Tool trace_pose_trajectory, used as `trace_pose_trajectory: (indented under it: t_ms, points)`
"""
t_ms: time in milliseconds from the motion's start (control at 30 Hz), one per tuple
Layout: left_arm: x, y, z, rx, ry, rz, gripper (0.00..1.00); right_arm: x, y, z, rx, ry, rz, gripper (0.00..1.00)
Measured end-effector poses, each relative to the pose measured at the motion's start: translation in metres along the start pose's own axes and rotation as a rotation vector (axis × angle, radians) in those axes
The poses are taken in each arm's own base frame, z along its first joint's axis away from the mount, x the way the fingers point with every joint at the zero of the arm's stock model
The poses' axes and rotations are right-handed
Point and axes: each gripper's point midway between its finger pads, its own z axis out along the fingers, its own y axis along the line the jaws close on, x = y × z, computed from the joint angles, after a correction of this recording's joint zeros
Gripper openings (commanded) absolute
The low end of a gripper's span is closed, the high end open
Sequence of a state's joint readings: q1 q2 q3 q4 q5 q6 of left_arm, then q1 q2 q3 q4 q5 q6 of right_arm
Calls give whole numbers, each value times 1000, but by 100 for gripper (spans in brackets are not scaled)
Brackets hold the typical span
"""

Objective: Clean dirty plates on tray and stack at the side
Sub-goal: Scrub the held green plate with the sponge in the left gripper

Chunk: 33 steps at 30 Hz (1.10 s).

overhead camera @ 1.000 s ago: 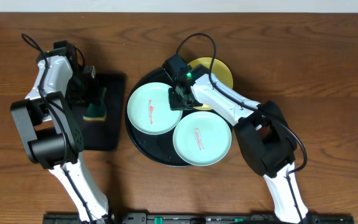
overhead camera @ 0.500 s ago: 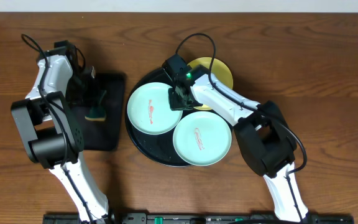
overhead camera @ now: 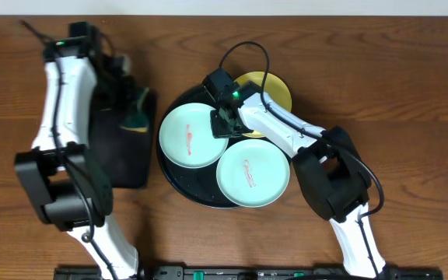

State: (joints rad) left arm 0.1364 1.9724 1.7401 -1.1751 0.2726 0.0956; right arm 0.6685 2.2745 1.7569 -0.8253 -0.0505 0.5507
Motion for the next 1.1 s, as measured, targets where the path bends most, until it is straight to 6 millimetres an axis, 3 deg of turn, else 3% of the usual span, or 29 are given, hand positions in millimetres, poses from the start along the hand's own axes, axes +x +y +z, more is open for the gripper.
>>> trace_pose_trajectory:
  t_ms: [133, 200, 433, 567, 867, 1000, 1100]
  points:
    - [8, -41, 19, 22, 33, 40, 7, 0, 0, 0, 1, 0, 0, 4]
    - [18, -64, 38, 20, 63, 42, 7, 0, 0, 0, 1, 0, 0, 3]
    - [36, -78, 93, -41, 53, -11, 7, 0, 0, 0, 1, 0, 0, 4]
    - [43, -78, 114, -49, 39, -29, 7, 0, 0, 0, 1, 0, 0, 4]
    - [45, -82, 119, -24, 19, -26, 7, 0, 0, 0, 1, 0, -3, 4]
    - [51, -96, 117, 74, 52, 67, 7, 0, 0, 0, 2, -1, -3, 2]
    - [68, -112, 115, 170, 119, 143, 8, 0, 0, 0, 2, -1, -3, 2]
